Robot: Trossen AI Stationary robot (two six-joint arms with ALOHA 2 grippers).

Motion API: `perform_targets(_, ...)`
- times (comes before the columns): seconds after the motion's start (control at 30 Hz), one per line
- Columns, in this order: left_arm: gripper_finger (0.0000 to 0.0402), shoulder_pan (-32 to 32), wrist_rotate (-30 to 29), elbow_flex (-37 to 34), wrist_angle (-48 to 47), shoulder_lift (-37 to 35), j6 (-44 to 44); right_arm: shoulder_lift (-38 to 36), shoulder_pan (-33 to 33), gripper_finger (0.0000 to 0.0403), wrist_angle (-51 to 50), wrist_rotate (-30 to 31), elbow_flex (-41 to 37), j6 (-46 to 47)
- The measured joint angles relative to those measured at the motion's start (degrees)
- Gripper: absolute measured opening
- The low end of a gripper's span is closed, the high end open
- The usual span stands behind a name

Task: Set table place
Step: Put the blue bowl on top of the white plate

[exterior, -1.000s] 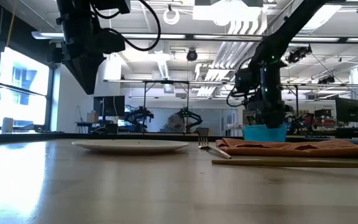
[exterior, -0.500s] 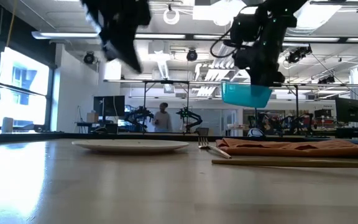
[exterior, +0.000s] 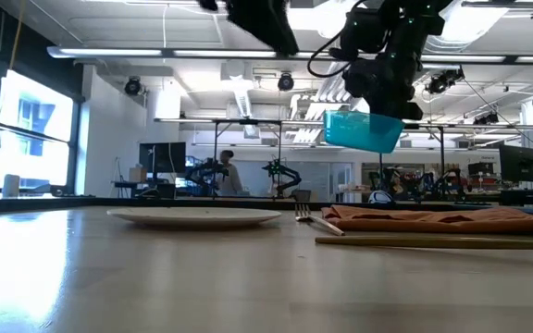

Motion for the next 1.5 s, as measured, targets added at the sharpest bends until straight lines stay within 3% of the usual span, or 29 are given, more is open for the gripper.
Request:
perform_targets(0.2,0.0171,-0.3,-5.2,6.4,-1.4,8.5,8.9,0.0,0.8,0.0000,0.6,-1.7,0.0,0.1)
perform_targets(0.47,0.0151,-0.1,-5.2,9.7,0.7,12.9,16.2,0.0,2.5,0.0000,3.9,-2.0,0.0,0.2)
perform_targets(1.03,0.0139,3.2,-5.2,9.7,-0.9,16.3,18.2,0.0,6.3,0.0000,6.2,-1.7,0.0,2.2)
perform_targets(1.13,0.0111,3.2,-5.2,9.7,-1.5,16.3,18.4,0.0,6.2,0.0000,6.6,-1.5,0.0,2.2)
perform_targets(1.3,0.0014,2.6,-3.7,9.7,-3.1,16.3,17.8,0.0,6.1,0.0000,8.1,-2.0,0.1,1.7)
perform_targets(1.5,0.0005,2.1,-3.4,9.7,-3.7,16.3,14.0,-0.2,6.1,0.0005,10.0,-2.7,0.1,-0.7)
